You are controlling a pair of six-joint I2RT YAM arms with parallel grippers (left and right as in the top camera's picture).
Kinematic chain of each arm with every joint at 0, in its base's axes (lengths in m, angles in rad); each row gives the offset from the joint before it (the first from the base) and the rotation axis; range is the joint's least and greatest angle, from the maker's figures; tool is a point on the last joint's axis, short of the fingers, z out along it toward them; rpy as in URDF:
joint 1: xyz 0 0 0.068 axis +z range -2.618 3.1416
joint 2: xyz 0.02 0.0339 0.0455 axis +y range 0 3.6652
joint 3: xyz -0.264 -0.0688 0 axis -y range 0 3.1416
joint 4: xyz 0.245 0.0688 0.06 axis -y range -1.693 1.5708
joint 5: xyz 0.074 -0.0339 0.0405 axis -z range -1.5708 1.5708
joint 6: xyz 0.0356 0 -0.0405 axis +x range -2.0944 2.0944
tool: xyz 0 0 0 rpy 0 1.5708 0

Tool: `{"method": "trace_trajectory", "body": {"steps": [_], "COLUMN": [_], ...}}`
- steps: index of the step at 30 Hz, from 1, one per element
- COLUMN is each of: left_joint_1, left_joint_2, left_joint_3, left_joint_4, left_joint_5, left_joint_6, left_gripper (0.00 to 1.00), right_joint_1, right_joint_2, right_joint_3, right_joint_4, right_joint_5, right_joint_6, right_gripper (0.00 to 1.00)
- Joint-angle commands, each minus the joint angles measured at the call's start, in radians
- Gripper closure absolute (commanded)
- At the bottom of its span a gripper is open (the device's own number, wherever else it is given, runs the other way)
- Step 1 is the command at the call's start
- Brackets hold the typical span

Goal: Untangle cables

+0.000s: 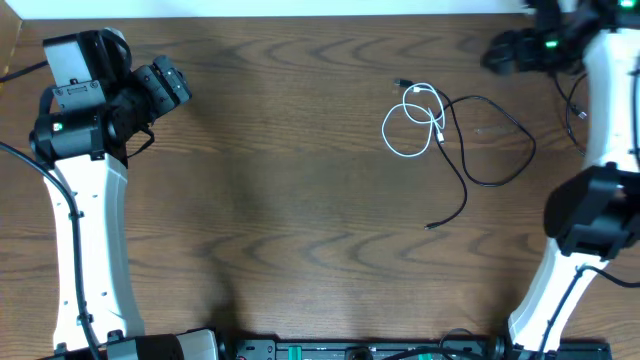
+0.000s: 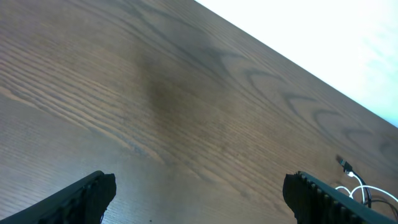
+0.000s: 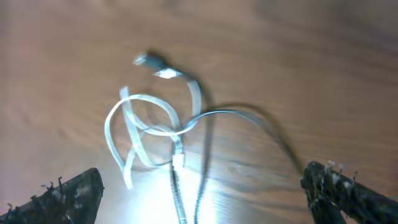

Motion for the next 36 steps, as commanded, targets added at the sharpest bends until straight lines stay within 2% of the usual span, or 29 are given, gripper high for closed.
{"method": "trace_trajectory", "body": {"steps": [1, 10, 19, 21, 23, 25, 29, 33, 36], "left_joint_1": [0.004, 0.004, 0.004, 0.004, 0.004, 0.004, 0.004, 0.004, 0.004], "left_joint_2": [0.009, 0.009, 0.009, 0.009, 0.009, 0.009, 0.009, 0.009, 0.009], "left_joint_3": [0.002, 0.002, 0.002, 0.002, 0.002, 0.002, 0.002, 0.002, 0.002], "left_joint_4": [-0.001, -0.001, -0.001, -0.001, -0.001, -0.001, -0.001, -0.001, -0.001], "left_joint_5": [-0.014, -0.014, -0.014, -0.014, -0.014, -0.014, -0.014, -0.014, -0.014], "left_joint_6": [0.017, 0.017, 0.017, 0.017, 0.017, 0.017, 0.017, 0.017, 0.017], "left_gripper": [0.08, 0.08, 0.08, 0.08, 0.08, 0.08, 0.08, 0.08, 0.08], "right_joint_1": [0.058, 0.157, 0.203, 0.213, 0.225, 0.234, 0.250, 0.262, 0.269], "right_joint_2": [0.021, 0.021, 0.021, 0.021, 0.021, 0.020, -0.011, -0.088, -0.166], "right_joint_3": [-0.076, -0.314, -0.484, -0.497, -0.497, -0.492, -0.418, -0.270, -0.137], "right_joint_4": [0.016, 0.209, 0.422, 0.457, 0.481, 0.507, 0.474, 0.397, 0.370], "right_joint_5": [-0.023, -0.023, -0.039, -0.039, -0.040, -0.059, -0.090, -0.090, -0.090], "right_joint_6": [-0.082, -0.081, -0.037, -0.006, 0.021, 0.047, 0.065, 0.089, 0.158], "right_gripper": [0.01, 0.02, 0.31, 0.41, 0.73, 0.99, 0.99, 0.99, 0.99]}}
